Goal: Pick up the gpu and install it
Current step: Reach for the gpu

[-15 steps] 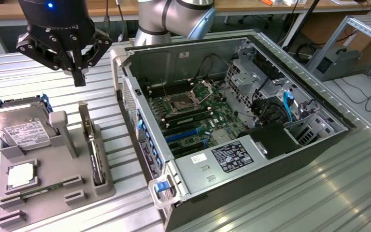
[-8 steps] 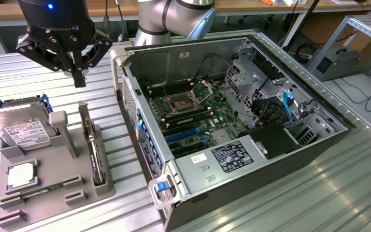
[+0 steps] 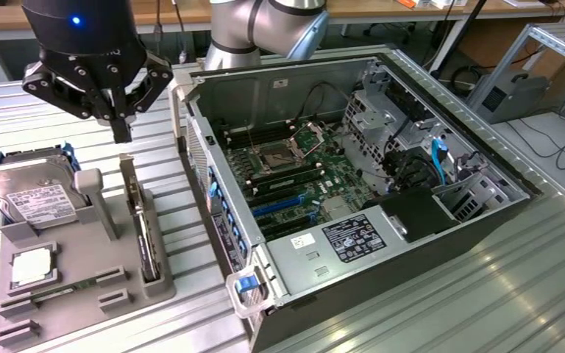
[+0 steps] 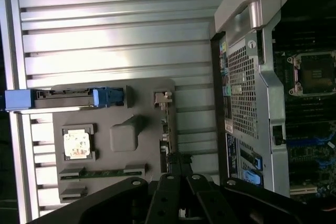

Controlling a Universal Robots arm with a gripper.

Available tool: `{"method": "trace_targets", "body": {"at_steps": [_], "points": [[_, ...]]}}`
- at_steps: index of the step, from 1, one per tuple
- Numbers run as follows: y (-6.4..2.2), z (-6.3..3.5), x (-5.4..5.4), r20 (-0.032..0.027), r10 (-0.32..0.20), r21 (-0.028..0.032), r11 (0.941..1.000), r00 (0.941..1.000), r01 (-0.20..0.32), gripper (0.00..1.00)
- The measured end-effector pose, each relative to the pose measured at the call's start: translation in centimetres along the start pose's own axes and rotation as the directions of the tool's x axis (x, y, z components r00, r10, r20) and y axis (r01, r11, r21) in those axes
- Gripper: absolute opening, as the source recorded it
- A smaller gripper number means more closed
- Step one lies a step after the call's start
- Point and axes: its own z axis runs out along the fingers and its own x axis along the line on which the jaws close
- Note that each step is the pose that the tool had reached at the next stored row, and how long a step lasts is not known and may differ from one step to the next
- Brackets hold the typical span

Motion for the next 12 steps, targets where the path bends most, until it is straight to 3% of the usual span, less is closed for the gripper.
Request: {"method": "trace_targets", "body": {"at_steps": [12], "points": [[-2.79, -0.13, 0.3, 0.0, 0.0, 0.0, 1.0, 1.0, 0.0, 0.11]]}}
